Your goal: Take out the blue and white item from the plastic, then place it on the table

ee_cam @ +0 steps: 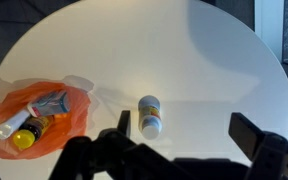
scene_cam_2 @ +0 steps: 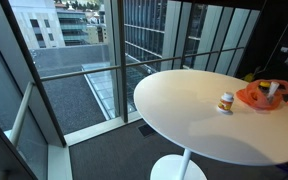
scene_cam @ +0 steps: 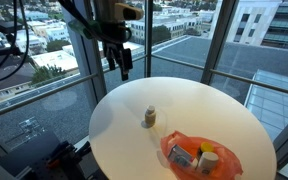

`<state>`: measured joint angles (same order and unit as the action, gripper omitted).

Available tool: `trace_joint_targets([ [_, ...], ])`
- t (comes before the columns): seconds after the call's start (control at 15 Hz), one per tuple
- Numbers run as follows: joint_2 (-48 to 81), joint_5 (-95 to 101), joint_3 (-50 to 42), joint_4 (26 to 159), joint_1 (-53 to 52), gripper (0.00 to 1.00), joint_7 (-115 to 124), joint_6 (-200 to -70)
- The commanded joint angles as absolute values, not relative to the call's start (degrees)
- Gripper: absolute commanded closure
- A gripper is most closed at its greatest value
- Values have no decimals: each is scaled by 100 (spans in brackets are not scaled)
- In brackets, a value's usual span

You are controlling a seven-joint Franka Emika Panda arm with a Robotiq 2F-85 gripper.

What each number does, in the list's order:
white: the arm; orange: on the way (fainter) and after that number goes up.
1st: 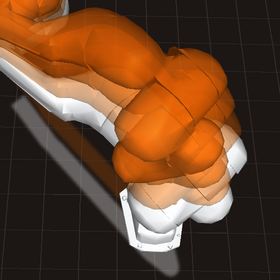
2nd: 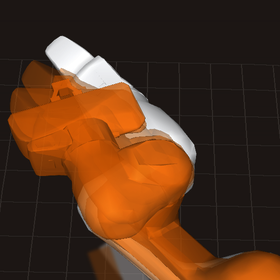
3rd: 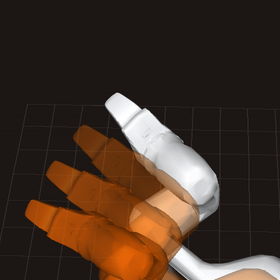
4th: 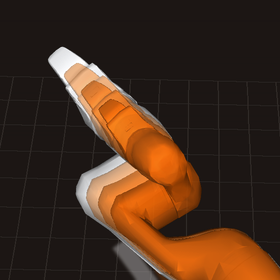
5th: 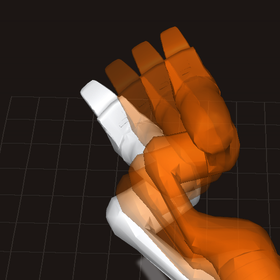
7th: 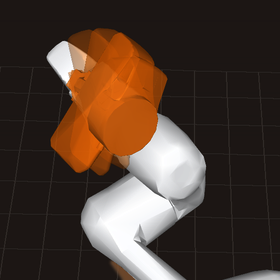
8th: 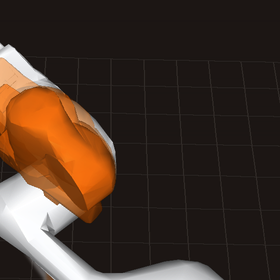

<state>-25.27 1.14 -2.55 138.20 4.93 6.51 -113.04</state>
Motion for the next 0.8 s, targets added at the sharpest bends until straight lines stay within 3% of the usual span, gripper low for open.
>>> trace_joint_targets([
  [0.0,-2004,27,-425,13389,753,0,1065,-11423],
  [0.73,-1515,44,-867,13339,1360,0,2084,-11788],
])
